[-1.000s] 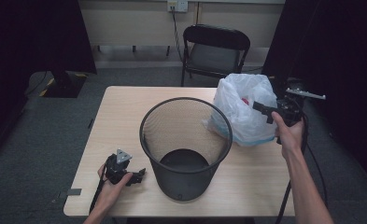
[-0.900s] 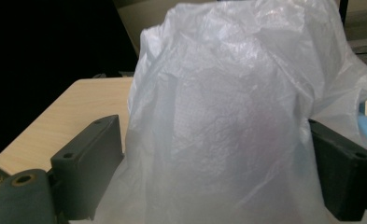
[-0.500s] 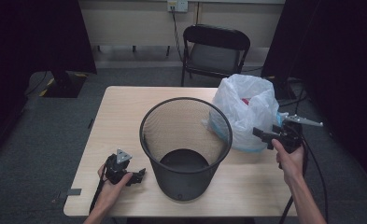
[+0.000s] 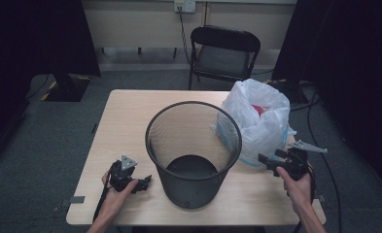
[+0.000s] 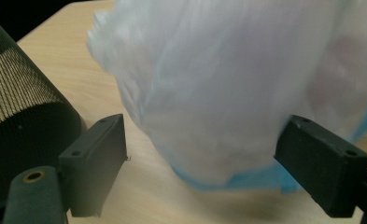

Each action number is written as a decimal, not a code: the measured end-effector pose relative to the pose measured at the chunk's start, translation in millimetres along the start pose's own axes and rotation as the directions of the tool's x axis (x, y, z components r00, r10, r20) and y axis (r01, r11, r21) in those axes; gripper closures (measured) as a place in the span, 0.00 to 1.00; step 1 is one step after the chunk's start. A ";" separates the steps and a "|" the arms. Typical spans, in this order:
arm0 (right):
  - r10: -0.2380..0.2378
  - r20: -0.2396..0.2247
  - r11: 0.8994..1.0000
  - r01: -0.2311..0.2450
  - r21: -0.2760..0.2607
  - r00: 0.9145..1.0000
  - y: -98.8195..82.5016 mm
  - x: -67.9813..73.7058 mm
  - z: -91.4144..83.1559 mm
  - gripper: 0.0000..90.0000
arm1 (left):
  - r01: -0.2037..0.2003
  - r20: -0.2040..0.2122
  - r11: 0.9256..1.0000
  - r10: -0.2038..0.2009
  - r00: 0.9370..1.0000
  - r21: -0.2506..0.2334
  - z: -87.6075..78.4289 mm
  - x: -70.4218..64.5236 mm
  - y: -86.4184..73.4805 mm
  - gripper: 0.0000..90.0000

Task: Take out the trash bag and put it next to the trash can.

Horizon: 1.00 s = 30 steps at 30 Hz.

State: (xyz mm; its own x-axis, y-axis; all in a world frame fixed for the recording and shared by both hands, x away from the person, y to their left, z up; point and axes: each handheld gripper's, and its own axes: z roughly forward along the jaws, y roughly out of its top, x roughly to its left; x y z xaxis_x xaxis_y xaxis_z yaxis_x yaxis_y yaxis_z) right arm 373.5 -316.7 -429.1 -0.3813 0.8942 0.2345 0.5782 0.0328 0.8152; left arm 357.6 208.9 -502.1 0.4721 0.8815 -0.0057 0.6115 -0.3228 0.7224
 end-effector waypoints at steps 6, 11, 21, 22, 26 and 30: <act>0.013 -0.003 0.999 -0.013 0.036 1.000 -20.8 -1.3 2.2 0.18 | 0.005 -0.002 1.000 -0.005 1.000 0.001 -0.4 -1.1 -0.4 0.07; 0.005 0.015 0.996 -0.007 0.085 1.000 -33.9 -2.1 10.9 0.19 | 0.004 -0.008 1.000 -0.004 1.000 0.004 -1.1 -2.1 -0.7 0.07; -0.094 0.115 0.979 0.071 0.193 0.989 -53.7 5.0 33.1 0.19 | 0.006 -0.005 1.000 -0.006 1.000 0.002 -1.0 -2.2 -0.9 0.07; -0.101 0.122 0.975 0.074 0.212 0.987 -55.4 5.6 36.1 0.18 | 0.006 -0.005 1.000 -0.006 1.000 0.002 -1.0 -2.3 -0.9 0.07; -0.142 0.160 0.973 0.108 0.206 0.977 -58.1 11.9 39.9 0.17 | 0.009 -0.006 1.000 -0.009 1.000 0.002 -1.1 -2.7 -1.0 0.07; -0.169 0.183 0.972 0.133 0.193 0.968 -62.1 16.0 42.1 0.14 | 0.009 -0.005 1.000 -0.009 1.000 0.002 -1.0 -2.8 -1.0 0.06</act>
State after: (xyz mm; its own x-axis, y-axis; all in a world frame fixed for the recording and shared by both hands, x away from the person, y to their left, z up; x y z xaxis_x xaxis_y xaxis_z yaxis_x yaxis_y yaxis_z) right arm 361.9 -285.6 -498.2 -0.3351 0.9422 -0.0078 0.6507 0.2374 0.7213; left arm 355.0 207.0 -502.1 0.4635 0.8860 -0.0089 0.6172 -0.3156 0.7208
